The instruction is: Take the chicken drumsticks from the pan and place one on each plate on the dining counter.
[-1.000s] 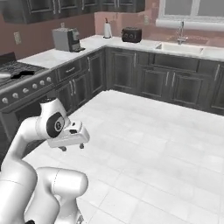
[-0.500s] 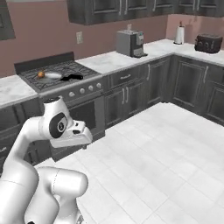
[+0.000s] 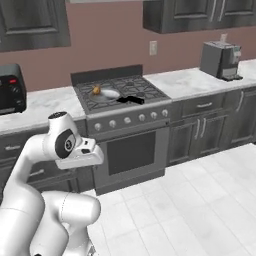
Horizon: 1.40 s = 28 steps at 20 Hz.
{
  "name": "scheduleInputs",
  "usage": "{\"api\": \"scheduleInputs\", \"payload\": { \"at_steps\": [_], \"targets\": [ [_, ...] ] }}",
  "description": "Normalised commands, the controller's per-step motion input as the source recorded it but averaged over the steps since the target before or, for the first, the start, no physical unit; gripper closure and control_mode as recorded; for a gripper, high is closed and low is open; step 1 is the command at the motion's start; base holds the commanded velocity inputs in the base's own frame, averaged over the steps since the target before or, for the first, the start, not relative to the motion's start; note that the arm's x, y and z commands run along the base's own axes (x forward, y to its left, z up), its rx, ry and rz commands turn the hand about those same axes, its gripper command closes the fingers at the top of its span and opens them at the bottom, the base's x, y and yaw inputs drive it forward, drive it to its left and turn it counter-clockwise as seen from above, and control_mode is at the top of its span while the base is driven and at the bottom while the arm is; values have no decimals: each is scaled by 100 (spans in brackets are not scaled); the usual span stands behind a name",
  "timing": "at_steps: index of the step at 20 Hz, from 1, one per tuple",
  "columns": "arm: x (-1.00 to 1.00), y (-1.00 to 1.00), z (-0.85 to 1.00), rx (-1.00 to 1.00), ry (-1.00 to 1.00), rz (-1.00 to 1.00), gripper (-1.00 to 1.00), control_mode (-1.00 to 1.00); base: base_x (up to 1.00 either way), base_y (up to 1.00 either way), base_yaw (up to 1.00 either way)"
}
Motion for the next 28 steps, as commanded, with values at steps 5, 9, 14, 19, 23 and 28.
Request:
{"api": "scheduleInputs", "payload": {
  "at_steps": [5, 9, 14, 19, 23, 28],
  "targets": [
    [0, 0, 0, 0, 0, 0, -100, 100, 56, 6, 29],
    [0, 0, 0, 0, 0, 0, -100, 100, 56, 2, 7],
    [0, 0, 0, 0, 0, 0, -100, 100, 66, 0, 5],
    [0, 0, 0, 0, 0, 0, -100, 100, 77, 0, 4],
    [0, 0, 0, 0, 0, 0, -100, 100, 78, -20, 22],
    [0, 0, 0, 0, 0, 0, -100, 100, 57, -40, 31]
  ]
}}
